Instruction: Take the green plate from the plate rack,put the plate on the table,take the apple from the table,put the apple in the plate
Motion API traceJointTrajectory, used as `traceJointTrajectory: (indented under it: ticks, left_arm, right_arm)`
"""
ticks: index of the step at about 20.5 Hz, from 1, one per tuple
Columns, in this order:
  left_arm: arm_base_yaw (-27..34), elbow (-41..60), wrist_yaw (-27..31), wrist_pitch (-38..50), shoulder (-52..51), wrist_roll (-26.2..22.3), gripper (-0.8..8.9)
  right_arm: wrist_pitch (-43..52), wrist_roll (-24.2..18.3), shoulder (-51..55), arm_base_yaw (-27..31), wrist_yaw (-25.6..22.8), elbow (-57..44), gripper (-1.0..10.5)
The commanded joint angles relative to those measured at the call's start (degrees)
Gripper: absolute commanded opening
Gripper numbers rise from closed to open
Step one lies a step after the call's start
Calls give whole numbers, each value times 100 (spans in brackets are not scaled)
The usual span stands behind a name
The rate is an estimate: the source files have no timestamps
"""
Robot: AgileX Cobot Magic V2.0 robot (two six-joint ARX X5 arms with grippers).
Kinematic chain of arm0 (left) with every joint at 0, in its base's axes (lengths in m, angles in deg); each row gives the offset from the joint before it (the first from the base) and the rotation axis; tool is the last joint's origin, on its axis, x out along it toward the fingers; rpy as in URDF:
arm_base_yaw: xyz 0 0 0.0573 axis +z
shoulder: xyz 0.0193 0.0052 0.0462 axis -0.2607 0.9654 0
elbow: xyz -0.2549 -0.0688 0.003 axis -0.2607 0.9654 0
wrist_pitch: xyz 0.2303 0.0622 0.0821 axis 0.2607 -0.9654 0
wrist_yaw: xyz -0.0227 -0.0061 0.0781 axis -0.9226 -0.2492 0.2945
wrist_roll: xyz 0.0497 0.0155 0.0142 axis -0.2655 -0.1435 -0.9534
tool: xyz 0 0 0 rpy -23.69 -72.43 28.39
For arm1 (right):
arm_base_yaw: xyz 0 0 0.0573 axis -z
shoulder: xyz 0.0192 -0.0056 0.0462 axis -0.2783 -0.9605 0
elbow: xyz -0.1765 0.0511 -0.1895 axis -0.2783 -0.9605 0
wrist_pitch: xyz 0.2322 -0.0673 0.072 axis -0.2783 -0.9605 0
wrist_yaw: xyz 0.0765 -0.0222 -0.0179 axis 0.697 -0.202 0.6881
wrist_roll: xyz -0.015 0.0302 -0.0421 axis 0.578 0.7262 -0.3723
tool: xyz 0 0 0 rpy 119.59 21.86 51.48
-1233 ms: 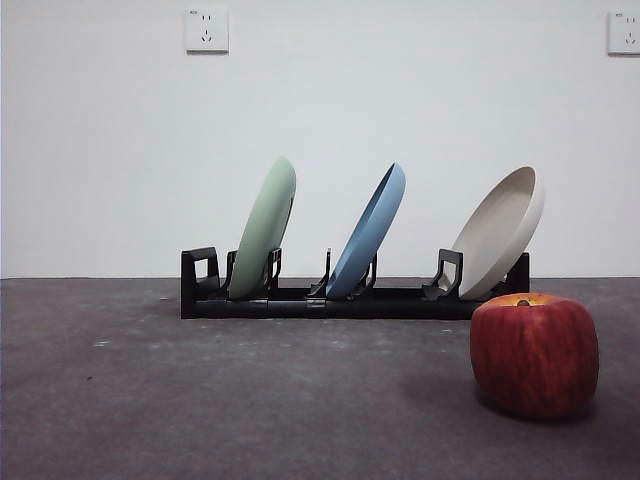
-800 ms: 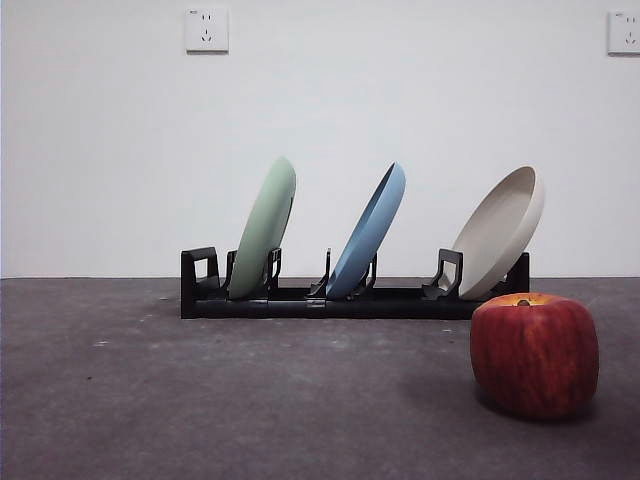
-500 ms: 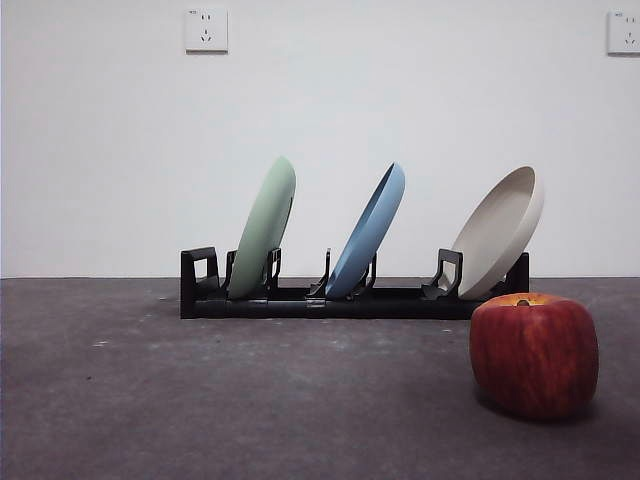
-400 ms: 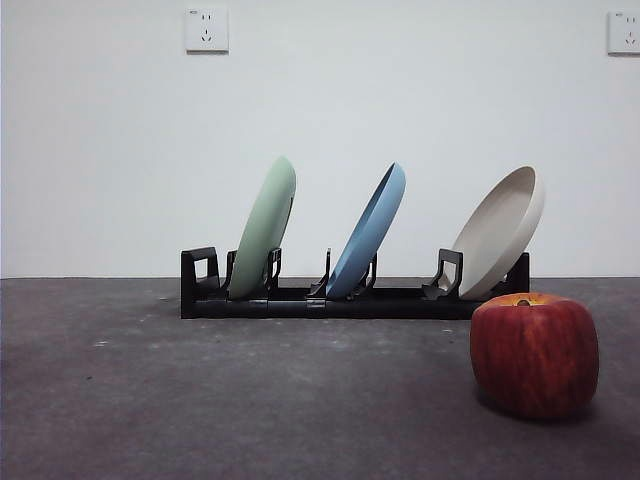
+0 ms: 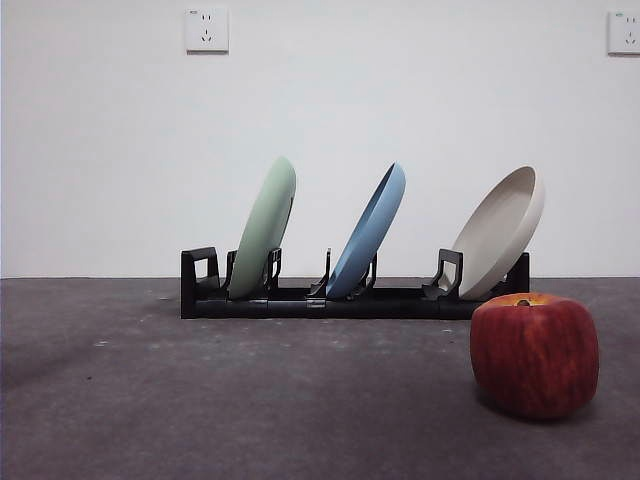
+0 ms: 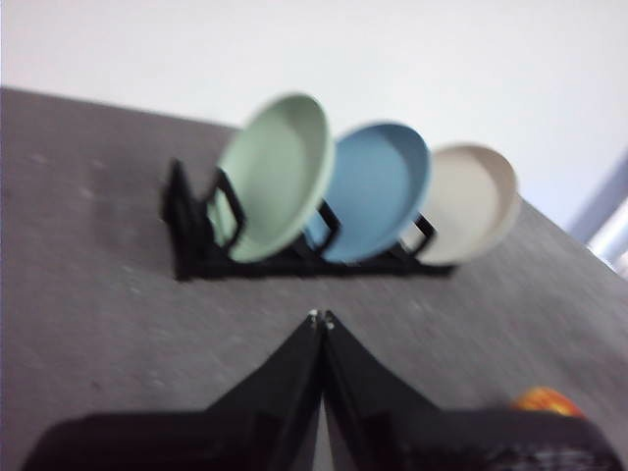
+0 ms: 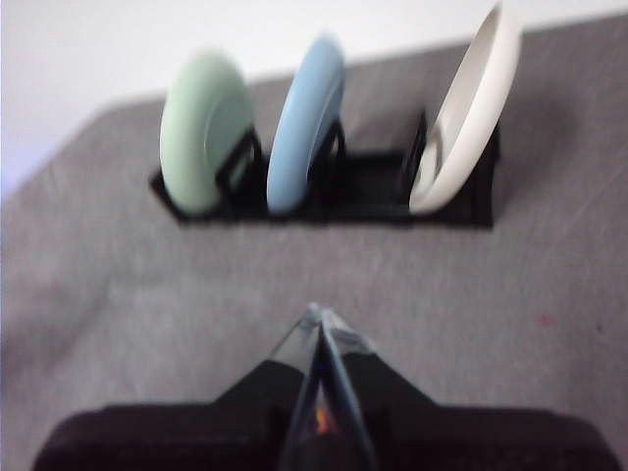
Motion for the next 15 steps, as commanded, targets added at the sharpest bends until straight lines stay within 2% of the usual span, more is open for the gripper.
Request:
traceJointTrajectory:
  ticks: [1,5,10,12,15]
  left_arm:
    - [15,-354,-308,-304,422,-457,-6]
    - [15,-828,-820,-892,1014,-1012,-7]
    - [9,-1239,-1394,-1742,1609,-1681,-7]
    - [2,-1266,-1576,-1982,1738,-1840,-7]
    - [4,-1266,-1539,-2168,1753,-1912,-4]
  right_arm:
    - [-629,-750,-393,-13,26,411,-12]
    - [-1537,-1088,-894,-13,57,909,-11]
    - [-2358,-1294,-1285,-92,494,1139,-12]
    - [-2660,-1318,-1379,-153,490,1139,-11]
    - [-2839,-1318,-1447,-175,466,1139,-10]
